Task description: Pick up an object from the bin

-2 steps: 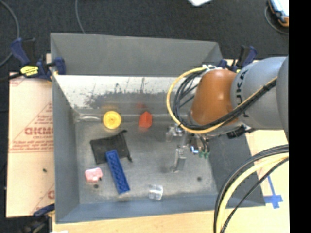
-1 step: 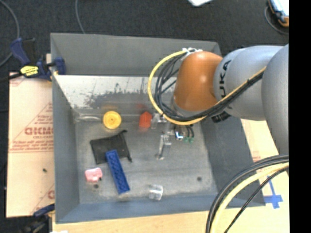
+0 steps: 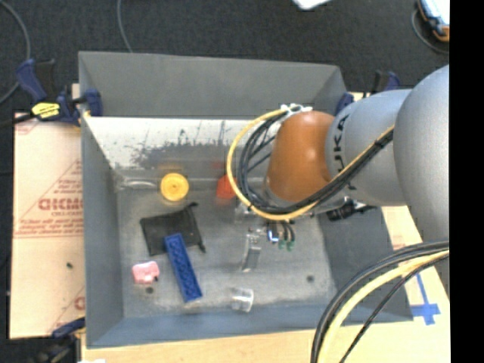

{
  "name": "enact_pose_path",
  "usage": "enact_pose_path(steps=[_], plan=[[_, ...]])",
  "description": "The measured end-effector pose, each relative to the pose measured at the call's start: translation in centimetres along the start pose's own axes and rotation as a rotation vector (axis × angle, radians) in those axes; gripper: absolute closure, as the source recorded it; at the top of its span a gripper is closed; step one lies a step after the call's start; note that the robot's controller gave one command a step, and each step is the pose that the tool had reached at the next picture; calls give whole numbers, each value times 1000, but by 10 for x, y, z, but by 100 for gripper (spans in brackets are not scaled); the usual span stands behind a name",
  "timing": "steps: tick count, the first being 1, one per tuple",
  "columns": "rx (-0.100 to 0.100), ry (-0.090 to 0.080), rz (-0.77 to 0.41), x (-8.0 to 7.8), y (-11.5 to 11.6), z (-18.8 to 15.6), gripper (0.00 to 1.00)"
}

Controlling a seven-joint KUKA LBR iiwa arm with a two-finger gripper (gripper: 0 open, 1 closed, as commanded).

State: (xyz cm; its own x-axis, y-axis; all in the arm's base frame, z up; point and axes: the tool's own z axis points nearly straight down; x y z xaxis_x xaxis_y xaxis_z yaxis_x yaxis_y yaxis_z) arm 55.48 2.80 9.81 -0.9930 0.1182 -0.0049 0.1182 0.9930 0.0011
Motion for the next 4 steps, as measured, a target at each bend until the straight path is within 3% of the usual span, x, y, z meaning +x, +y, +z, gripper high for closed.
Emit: enact_pose_path(steps=[1,2,3,4], plan=[[-4,-12,116,-16,72,23,0],[1,-2,21,-8,82,25,0],[-5,-11,344,-39,125,0,0],[-6,-13,363,-44,133,-4,0]])
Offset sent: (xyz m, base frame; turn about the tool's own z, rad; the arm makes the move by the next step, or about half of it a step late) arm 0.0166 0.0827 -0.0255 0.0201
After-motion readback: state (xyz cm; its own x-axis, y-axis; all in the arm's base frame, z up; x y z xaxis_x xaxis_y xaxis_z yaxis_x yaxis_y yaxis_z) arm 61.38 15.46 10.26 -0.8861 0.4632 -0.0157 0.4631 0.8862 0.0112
